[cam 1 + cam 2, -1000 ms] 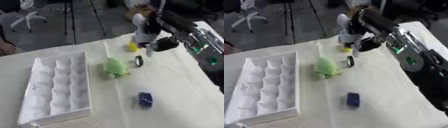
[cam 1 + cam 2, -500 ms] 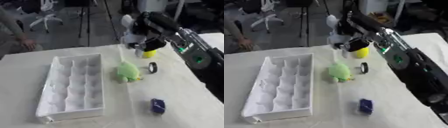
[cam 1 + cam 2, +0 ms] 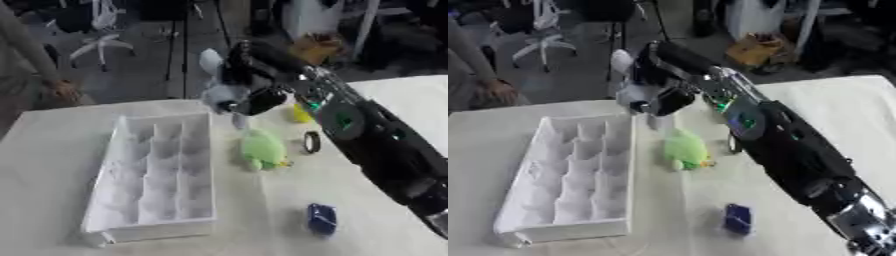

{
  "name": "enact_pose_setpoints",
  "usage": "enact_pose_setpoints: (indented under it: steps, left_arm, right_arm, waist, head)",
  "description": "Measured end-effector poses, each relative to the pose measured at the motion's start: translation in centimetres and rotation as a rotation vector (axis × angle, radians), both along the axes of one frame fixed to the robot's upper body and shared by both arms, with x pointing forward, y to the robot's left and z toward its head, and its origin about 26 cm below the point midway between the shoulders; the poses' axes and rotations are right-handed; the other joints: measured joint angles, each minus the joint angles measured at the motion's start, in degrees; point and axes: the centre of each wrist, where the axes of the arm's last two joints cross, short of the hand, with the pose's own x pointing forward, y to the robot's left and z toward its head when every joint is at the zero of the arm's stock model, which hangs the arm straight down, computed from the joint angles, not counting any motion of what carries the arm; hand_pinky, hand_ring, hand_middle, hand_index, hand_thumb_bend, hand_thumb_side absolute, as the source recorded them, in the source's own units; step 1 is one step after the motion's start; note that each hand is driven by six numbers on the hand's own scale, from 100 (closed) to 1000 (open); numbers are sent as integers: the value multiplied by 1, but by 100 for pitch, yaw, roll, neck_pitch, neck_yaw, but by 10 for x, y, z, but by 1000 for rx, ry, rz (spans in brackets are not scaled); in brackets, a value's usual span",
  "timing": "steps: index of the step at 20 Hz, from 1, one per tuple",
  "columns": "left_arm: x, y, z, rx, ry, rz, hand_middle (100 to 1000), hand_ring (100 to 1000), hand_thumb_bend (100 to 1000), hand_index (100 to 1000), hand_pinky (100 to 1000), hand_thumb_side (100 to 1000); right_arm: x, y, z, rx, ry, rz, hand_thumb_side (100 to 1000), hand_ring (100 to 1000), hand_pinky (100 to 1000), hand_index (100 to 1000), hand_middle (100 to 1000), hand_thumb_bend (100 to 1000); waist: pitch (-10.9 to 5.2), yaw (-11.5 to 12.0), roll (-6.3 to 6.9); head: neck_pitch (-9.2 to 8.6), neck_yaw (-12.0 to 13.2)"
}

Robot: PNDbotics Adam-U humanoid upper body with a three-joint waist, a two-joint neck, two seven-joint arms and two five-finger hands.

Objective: Pick up objects on the table and place them in the box.

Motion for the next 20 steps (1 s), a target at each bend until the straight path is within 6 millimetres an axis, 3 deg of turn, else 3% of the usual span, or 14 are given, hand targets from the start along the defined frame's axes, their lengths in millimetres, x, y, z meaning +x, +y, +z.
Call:
enact_pose_setpoints:
  steps: [4,5,10,11,12,13,14,15,17,20]
  left_arm:
    - [1,-3,2,4,-6,-25,779,768,454,764,957,921]
    - [1,-4,2,3,-6,-29,779,768,453,763,957,921]
    - [2,-8,1,2,-3,-54,779,768,452,764,957,922]
    - [2,-8,1,3,-3,-55,779,769,452,764,957,921]
    - [2,-8,1,5,-4,-58,779,769,452,764,957,921]
    - [2,-8,2,6,-5,-61,779,769,453,764,956,921]
    - [3,-9,2,7,-7,-66,779,769,453,764,956,921]
    - [3,-10,3,8,-8,-70,779,769,453,764,956,920]
    - [3,-10,3,9,-9,-75,779,769,453,764,956,921]
    - [3,-12,3,13,-9,-83,779,769,452,764,956,921]
  right_arm:
    - [3,16,-15,-5,68,65,100,342,351,474,371,199]
    - [3,19,-18,-8,82,81,100,356,373,492,387,145]
    - [4,35,-32,-28,161,160,100,371,394,505,403,138]
    - [5,37,-34,-29,172,170,194,402,445,538,435,100]
    - [5,38,-35,-29,182,181,194,402,445,538,435,100]
    - [5,39,-36,-29,191,194,422,491,565,641,520,100]
    - [4,41,-37,-29,204,212,422,491,565,641,520,100]
    - [4,42,-38,-33,217,233,628,670,753,847,760,136]
    - [3,46,-41,-67,254,291,789,844,929,991,936,274]
    - [2,48,-42,-149,302,365,802,862,944,1000,964,290]
  waist:
    - [0,44,0]
    - [0,48,0]
    - [0,75,0]
    - [0,75,0]
    - [0,75,0]
    - [-1,75,0]
    - [-4,75,0]
    - [-6,74,0]
    - [-10,69,0]
    - [-11,49,0]
  head:
    - [-15,-109]
    - [-15,-130]
    - [-16,-242]
    - [-17,-249]
    - [-18,-257]
    - [-20,-264]
    - [-22,-268]
    - [-24,-269]
    - [-26,-270]
    - [-44,-261]
